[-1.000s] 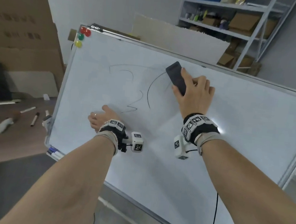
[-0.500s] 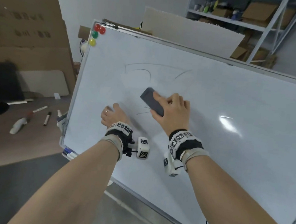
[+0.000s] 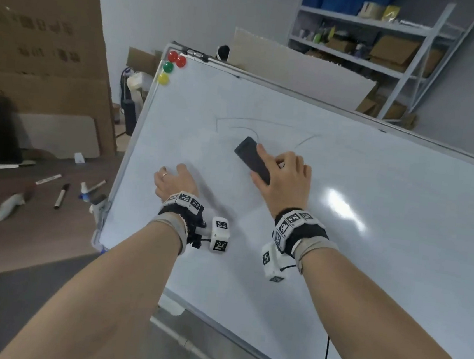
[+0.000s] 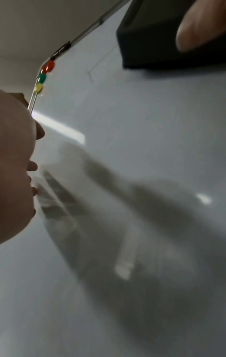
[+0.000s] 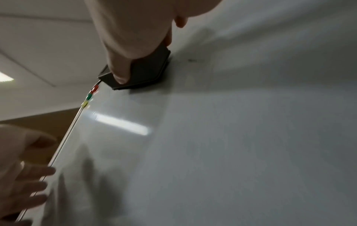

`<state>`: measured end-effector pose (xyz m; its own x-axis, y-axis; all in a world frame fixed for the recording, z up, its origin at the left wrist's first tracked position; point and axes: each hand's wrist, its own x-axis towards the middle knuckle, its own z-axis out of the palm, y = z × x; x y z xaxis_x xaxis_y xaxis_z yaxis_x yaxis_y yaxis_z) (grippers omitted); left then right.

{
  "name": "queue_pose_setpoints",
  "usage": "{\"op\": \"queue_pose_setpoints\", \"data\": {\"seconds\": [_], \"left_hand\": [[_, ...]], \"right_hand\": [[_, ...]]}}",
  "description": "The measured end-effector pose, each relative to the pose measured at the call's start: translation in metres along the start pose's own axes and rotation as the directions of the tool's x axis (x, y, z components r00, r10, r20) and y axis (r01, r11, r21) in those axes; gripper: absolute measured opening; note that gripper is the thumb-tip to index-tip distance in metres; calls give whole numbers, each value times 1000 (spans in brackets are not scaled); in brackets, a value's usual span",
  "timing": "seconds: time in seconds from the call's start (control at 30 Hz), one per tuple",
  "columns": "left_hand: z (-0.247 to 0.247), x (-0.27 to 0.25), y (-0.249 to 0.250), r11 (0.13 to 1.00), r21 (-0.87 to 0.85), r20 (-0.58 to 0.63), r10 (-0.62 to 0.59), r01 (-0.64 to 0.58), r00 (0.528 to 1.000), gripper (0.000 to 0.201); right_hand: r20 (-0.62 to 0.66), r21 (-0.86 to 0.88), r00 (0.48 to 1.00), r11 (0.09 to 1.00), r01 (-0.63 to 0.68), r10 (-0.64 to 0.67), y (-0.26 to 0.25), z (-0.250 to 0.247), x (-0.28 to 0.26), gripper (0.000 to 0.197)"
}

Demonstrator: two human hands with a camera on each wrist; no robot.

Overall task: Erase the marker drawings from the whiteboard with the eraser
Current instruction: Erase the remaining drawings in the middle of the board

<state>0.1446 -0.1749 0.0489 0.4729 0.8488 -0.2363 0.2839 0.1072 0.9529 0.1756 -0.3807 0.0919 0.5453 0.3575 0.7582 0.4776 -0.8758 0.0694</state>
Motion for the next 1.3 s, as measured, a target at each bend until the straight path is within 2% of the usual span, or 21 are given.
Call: {"op": "queue_pose_setpoints", "data": {"seconds": [0.1,0.2,0.3,0.43,0.57,0.7,0.8,0.87,0.97,1.07,1.13,1.23,1.3], "left_hand": [[14,-4,6,999,17,-31,36,-36,999,64],[31,-9,5,999,29,-73,24,-22,997,66],[47,-14,-5,995,79,-131,71,-61,989,68],[62,-21,-11,993,92,-176,87,-72,981,70],[62,-26,-5,994,101,-161,66,-50,985,70],[52,-16,3,997,74,-205,21,-5,979,66],[37,-1,14,999,-13,-251,-39,37,967,60],[24,15,25,997,-72,-238,-53,37,970,58],[0,42,39,995,-98,-160,-30,14,987,59],[-21,71,38,993,-113,-79,-46,37,996,61],[-34,87,37,989,-136,-57,-69,61,996,61],[-46,103,34,983,-164,-72,-98,85,993,59],[-48,106,32,982,-164,-71,-105,92,992,59]], "right_hand": [[-26,-71,998,996,-61,59,20,-13,6,56],[-52,30,992,994,-110,111,34,-17,-18,56],[-24,132,998,990,-51,55,41,-12,-61,55],[2,65,1000,998,4,-4,53,-15,-71,54],[-129,23,972,981,-195,196,70,-24,-46,54],[-171,18,958,973,-232,232,60,-26,-9,56],[-226,157,896,923,-352,381,37,-24,21,57],[-215,234,869,888,-397,445,18,-17,39,58],[-134,235,914,908,-347,384,-15,0,62,58],[-45,192,970,955,-226,239,-50,27,77,58],[29,185,989,971,-150,147,-78,45,86,59],[208,159,978,986,-52,18,-112,62,91,61],[270,142,963,990,-26,-13,-119,67,90,61]]}}
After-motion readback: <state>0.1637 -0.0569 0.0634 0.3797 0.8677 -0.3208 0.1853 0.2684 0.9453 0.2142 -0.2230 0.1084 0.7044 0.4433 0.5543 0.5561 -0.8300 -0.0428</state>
